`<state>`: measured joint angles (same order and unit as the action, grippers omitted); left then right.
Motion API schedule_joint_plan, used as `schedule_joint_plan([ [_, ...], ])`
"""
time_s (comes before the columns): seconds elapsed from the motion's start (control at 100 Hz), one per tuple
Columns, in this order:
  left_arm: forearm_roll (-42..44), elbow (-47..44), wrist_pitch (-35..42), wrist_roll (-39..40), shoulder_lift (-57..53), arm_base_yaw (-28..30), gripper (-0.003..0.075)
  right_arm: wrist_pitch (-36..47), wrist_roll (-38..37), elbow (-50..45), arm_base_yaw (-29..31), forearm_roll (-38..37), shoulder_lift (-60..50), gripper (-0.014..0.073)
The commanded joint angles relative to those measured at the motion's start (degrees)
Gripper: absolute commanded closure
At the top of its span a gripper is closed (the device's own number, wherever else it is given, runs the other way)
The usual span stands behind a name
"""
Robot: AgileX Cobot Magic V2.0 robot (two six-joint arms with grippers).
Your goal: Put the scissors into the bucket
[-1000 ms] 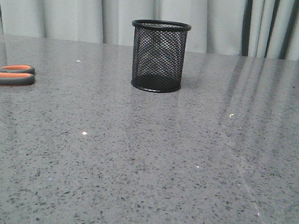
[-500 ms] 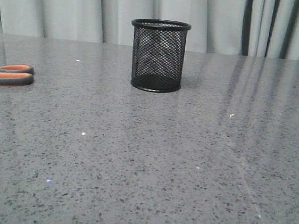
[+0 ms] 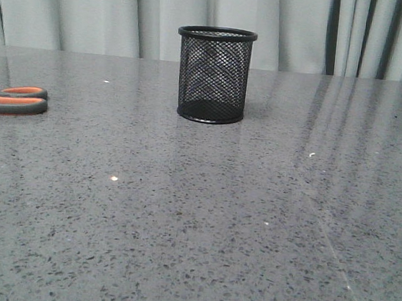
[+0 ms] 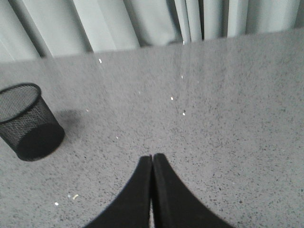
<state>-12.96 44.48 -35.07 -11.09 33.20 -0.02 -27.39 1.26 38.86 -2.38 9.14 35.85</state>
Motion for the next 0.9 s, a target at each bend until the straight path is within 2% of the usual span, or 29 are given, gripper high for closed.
schedule_joint_plan([
  [0.0,-0.1,5.3,-0.7,-3.7,5.6,-0.4,0.0740,-0.1,1.6,6.5,0.4,-0.6,6.0,0.0648],
  [0.24,2.4,15.0,-12.8,-10.2,19.0,-0.4,0.0739,-9.7,4.8,18.0,0.4,-0.6,16.3,0.0648],
  [0.44,2.4,21.0,-19.3,-15.0,25.0,-0.4,0.0738,-13.6,6.7,22.2,0.4,-0.6,19.4,0.0645],
  [0.51,2.3,22.3,-20.3,-16.2,25.9,-0.4,0.0737,-14.1,6.8,22.6,0.4,-0.5,19.7,0.0601],
  [0.58,1.9,23.2,-20.8,-18.7,26.0,-0.4,0.0717,-14.3,7.5,22.7,0.4,-0.1,19.7,0.0500],
  [0.67,1.0,23.6,-21.3,-21.5,26.0,-0.4,0.0617,-14.5,8.3,22.7,0.4,0.5,19.8,0.0283],
  [0.7,0.7,23.6,-21.3,-22.1,26.0,-0.4,0.0568,-14.5,8.3,22.7,0.4,0.5,19.8,0.0200],
  [0.75,0.1,23.6,-21.4,-22.8,26.0,-0.4,0.0444,-14.4,8.3,22.7,0.4,0.5,19.8,0.0119],
  [0.84,0.0,23.6,-22.1,-24.0,26.0,-0.4,0.0246,-14.4,8.5,22.7,0.4,0.5,19.8,0.0096],
  [0.89,-0.1,23.6,-22.9,-26.1,26.0,-0.4,0.0201,-14.4,8.8,22.7,0.4,0.5,19.8,0.0105],
])
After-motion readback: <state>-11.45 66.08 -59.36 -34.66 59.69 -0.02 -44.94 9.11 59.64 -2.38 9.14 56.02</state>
